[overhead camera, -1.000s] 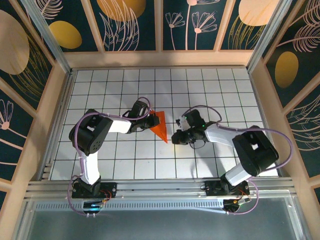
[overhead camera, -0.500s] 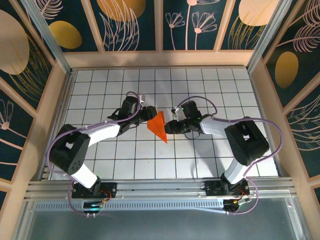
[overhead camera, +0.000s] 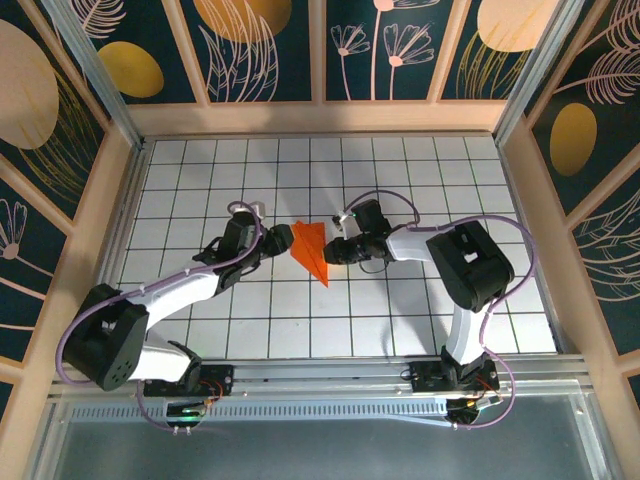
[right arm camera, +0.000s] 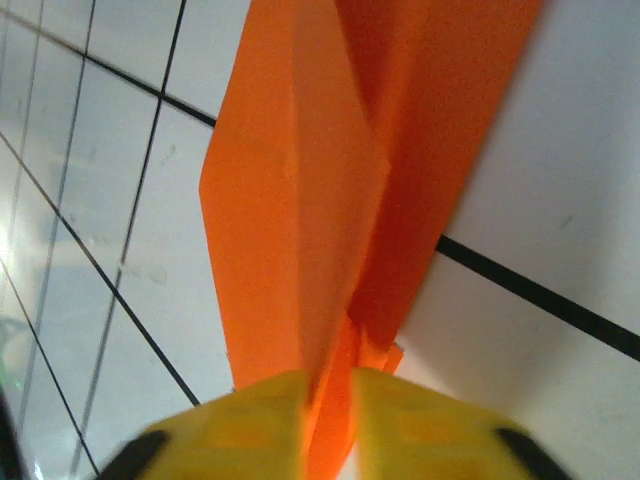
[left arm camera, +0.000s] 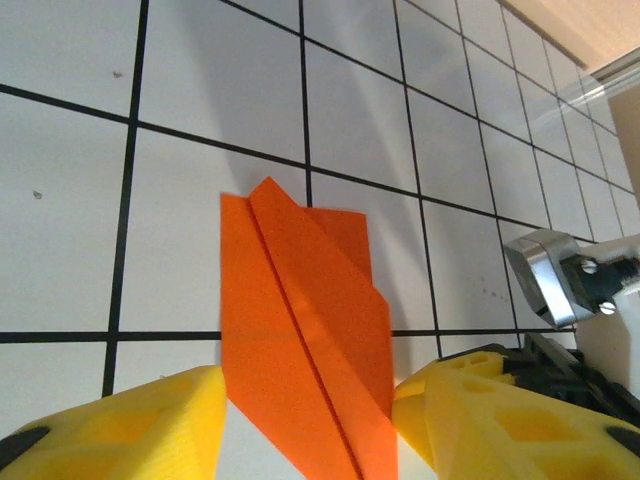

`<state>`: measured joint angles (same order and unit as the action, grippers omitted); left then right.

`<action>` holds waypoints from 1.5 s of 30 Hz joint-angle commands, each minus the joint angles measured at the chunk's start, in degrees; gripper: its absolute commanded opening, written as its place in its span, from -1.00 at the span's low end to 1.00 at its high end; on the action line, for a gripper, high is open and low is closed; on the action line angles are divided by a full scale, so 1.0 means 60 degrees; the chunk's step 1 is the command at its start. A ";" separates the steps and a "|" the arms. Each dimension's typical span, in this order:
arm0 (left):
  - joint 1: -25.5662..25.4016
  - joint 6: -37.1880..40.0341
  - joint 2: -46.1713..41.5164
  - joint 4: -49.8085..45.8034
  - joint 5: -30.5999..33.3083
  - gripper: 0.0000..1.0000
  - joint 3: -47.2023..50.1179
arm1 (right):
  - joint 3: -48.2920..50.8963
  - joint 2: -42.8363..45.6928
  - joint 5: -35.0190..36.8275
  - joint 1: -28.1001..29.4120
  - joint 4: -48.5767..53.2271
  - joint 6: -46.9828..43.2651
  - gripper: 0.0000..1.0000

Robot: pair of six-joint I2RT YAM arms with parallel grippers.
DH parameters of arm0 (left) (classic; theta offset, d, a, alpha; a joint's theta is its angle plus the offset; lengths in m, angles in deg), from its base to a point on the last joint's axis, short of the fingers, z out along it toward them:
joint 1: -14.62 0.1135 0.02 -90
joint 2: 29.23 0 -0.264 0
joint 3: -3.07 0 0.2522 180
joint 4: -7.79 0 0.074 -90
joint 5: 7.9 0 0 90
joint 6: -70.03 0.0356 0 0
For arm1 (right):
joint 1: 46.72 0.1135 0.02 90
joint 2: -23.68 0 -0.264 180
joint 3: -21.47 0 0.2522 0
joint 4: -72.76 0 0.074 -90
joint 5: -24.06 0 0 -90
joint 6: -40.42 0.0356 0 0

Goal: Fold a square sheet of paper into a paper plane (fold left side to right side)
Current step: Turn over the paper at the center of the table.

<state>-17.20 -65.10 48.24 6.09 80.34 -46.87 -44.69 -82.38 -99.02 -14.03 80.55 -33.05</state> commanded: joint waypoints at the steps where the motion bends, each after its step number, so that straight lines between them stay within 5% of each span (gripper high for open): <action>1: 0.0058 -0.0001 -0.0521 0.0096 0.0359 0.16 0.0183 | -0.0137 0.0442 0.0048 0.0039 -0.0505 -0.0169 -0.88; 14: 0.0370 -0.0649 -0.1912 0.0912 -0.0084 0.49 0.0941 | 0.0318 0.2353 -0.0858 -0.0376 -0.0910 -0.0104 -1.00; 21: 0.1460 -0.2839 -0.2201 0.5871 -0.2803 0.71 0.2919 | 0.0932 0.3399 -0.2304 -0.0786 -0.2381 0.0539 -1.00; 30: 0.1468 -0.3693 -0.0586 0.8925 -0.5261 0.56 0.2557 | 0.0986 0.3817 -0.3641 -0.0722 -0.3053 0.1035 -1.00; 45: 0.1442 -0.4193 0.1074 1.0284 -0.6177 0.12 0.1793 | 0.0605 0.3457 -0.4279 -0.0284 -0.3266 0.1393 -1.00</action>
<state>-8.56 -89.44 53.24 63.00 45.26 -34.65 -39.69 -61.12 -122.60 -16.22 63.78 -25.90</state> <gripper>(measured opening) 0.566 0.051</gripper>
